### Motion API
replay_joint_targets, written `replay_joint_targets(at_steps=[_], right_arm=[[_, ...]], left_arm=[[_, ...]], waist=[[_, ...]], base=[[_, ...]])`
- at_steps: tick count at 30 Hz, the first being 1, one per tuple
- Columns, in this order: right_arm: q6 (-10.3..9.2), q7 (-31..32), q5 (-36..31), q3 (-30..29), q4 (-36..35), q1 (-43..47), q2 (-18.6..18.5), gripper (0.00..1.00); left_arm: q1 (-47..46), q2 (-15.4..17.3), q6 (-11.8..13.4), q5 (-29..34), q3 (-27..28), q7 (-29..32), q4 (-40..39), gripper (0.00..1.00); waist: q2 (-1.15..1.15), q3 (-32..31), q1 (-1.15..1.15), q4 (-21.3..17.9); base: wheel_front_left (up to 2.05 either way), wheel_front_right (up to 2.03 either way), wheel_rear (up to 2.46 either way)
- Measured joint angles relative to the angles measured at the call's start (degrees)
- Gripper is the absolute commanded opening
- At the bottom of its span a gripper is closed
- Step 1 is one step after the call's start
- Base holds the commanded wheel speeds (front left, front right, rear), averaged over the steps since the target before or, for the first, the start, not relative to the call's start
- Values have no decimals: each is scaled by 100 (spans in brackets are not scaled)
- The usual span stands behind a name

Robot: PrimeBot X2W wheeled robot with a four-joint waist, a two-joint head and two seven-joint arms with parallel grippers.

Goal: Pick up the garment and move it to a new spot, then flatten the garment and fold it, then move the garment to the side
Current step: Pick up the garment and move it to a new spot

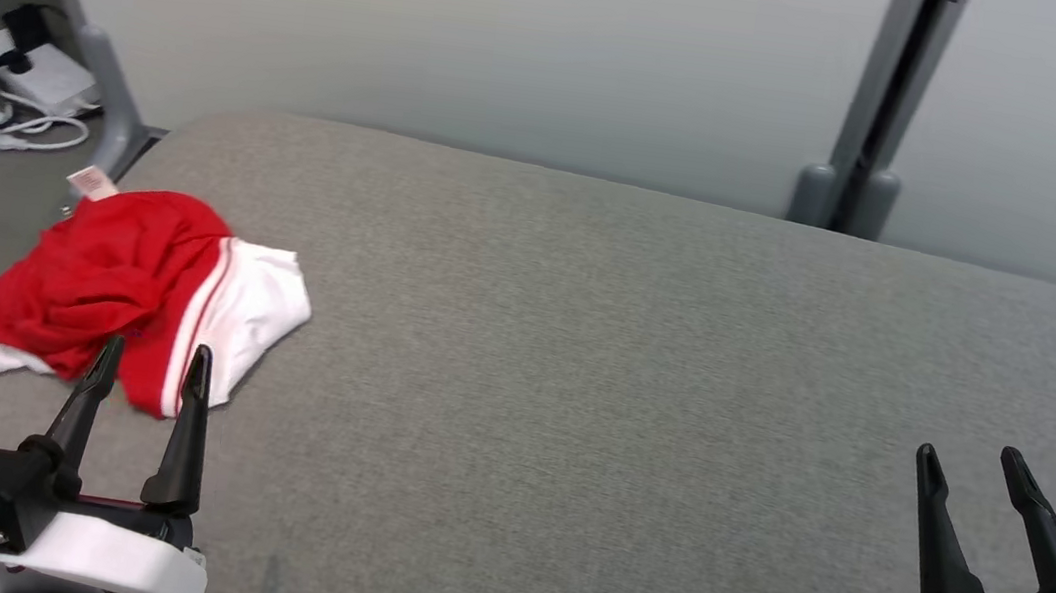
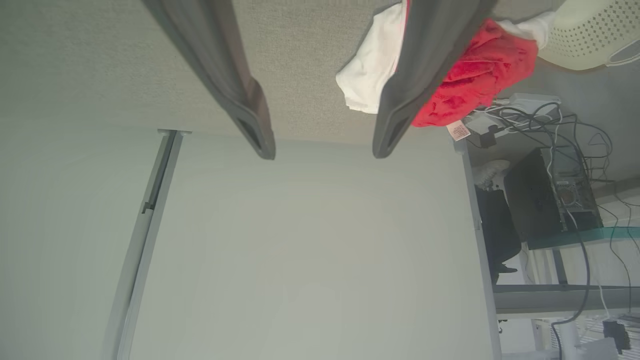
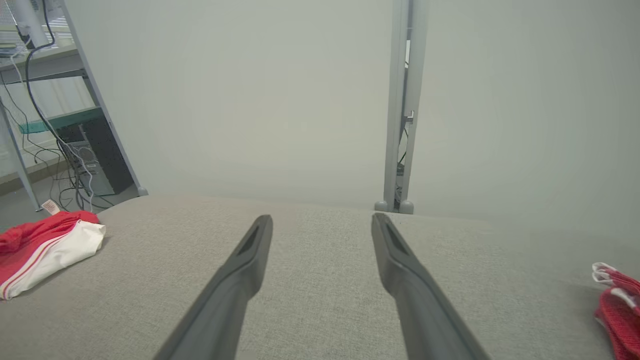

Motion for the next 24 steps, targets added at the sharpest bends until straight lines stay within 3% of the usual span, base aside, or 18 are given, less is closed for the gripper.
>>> replay_joint_targets(at_steps=[12,24], right_arm=[[0,-3,92,190,109,-148,3,100],[0,-11,94,203,162,-171,5,100]], left_arm=[[-95,65,-20,-75,110,-177,219,100],[-178,43,-12,-81,89,-259,275,100]], waist=[[0,-7,0,1220],[0,43,0,1418]], base=[[0,0,0],[0,0,0]])
